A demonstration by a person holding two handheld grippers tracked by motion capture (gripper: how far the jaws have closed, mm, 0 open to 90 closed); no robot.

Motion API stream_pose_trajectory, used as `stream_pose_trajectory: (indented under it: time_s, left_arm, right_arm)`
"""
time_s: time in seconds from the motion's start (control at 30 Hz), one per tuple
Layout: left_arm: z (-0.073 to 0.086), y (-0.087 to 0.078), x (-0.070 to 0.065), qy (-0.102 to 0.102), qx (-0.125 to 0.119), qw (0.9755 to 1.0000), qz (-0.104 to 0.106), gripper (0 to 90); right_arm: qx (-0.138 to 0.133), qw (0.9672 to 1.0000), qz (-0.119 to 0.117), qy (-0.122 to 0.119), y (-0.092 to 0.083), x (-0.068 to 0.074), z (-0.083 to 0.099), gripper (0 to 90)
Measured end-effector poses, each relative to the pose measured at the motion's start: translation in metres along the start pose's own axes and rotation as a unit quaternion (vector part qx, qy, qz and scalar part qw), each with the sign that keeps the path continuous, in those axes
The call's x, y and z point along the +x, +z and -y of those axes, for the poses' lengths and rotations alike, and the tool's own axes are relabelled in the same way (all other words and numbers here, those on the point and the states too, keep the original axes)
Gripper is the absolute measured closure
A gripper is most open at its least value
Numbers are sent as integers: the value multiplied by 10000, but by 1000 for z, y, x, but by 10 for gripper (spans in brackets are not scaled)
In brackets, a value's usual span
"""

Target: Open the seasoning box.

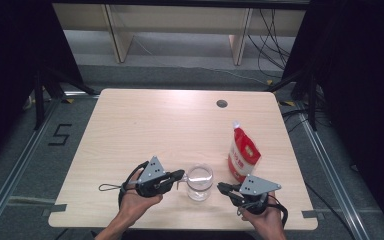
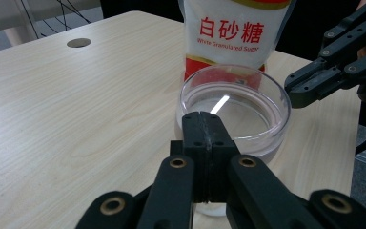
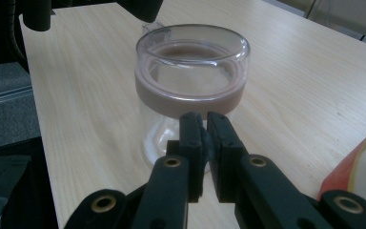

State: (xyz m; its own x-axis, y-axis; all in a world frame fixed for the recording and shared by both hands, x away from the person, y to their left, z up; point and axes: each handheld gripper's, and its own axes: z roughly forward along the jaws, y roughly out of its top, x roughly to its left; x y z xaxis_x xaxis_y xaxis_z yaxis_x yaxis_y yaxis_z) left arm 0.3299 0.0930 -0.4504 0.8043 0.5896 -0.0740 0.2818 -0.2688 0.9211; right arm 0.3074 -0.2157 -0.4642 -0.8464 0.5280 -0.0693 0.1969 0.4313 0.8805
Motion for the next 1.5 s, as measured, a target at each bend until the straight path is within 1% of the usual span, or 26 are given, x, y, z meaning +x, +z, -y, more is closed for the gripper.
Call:
stream_pose_trajectory:
  time_s: [0.13,0.17,0.2,0.3,0.33,0.43,0.47,0.5,0.57,0.63,0.7,0.83,0.9,0.97,1.03,1.07,1.13,1.17,1.2,1.23,1.27,1.3,1.37,1.4,1.47,1.5]
  left_arm:
    - [1,0,0,-17,-20,10000,-6,894]
    - [1,0,1,39,-9,10000,-12,894]
    - [1,-1,1,70,18,10000,-44,894]
    - [2,-1,3,150,78,9998,-52,894]
    - [2,-1,2,109,45,9999,-58,894]
    - [2,-1,2,92,24,10000,-20,893]
    - [2,0,1,-21,11,10000,-35,894]
    - [2,0,1,38,15,10000,-15,894]
    - [2,0,-1,-17,3,10000,-26,894]
    - [2,0,0,18,17,10000,-14,894]
    - [2,-1,0,21,24,10000,-10,894]
    - [2,-1,1,21,19,10000,4,894]
    - [2,-1,1,16,18,10000,5,893]
    - [2,-1,1,6,18,10000,22,894]
    - [2,0,1,-11,8,10000,37,893]
    - [2,0,1,-26,0,10000,67,892]
    - [2,-1,2,-124,-45,9998,153,856]
    - [2,-2,2,-225,-54,9996,131,829]
    - [2,-3,3,-212,-53,9996,150,799]
    - [2,-4,4,-116,-89,9997,199,760]
    - [2,-4,4,-116,-89,9997,199,715]
    - [3,-7,4,-219,-92,9997,114,681]
    - [4,-10,4,100,58,9999,28,620]
    - [6,-11,3,130,89,9999,-4,588]
    - [9,-12,2,113,105,9999,10,526]
    - [11,-13,1,-10,108,9999,-32,497]
  right_arm:
    - [-4,10000,53,-15,2,0,-2,863]
    - [-70,10000,50,-36,4,0,-2,864]
    - [25,10000,16,-28,3,0,-3,865]
    - [6,10000,17,-72,5,-1,-3,865]
    - [11,10000,54,-1,4,0,-3,865]
    - [-52,10000,13,-40,6,-1,-5,865]
    - [-81,9999,78,-34,6,-1,-5,865]
    - [-63,10000,30,-44,5,0,-6,865]
    - [-86,9999,36,-85,6,-1,-8,867]
    - [-155,9998,47,-105,8,0,-10,871]
    - [-51,10000,3,-74,8,0,-11,874]
    - [-33,9999,-43,-158,11,0,-11,879]
    - [-56,9999,15,-119,11,0,-12,883]
    - [-90,9998,3,-172,11,0,-14,884]
    - [-114,9999,27,-110,11,2,-16,884]
    - [-87,9998,8,-174,10,0,-17,884]
    - [-183,9997,43,-149,12,1,-17,884]
    - [-178,9997,58,-131,11,1,-18,884]
    - [-194,9997,52,-130,12,1,-18,884]
    - [-181,9997,54,-131,12,1,-18,884]
    - [-181,9997,54,-131,12,1,-18,884]
    - [-132,9998,22,-140,11,1,-19,884]
    - [-141,9997,-16,-190,11,1,-20,884]
    - [-212,9997,18,-143,12,3,-20,884]
    - [-176,9996,0,-215,12,2,-22,883]
    - [-190,9996,2,-191,13,4,-23,883]
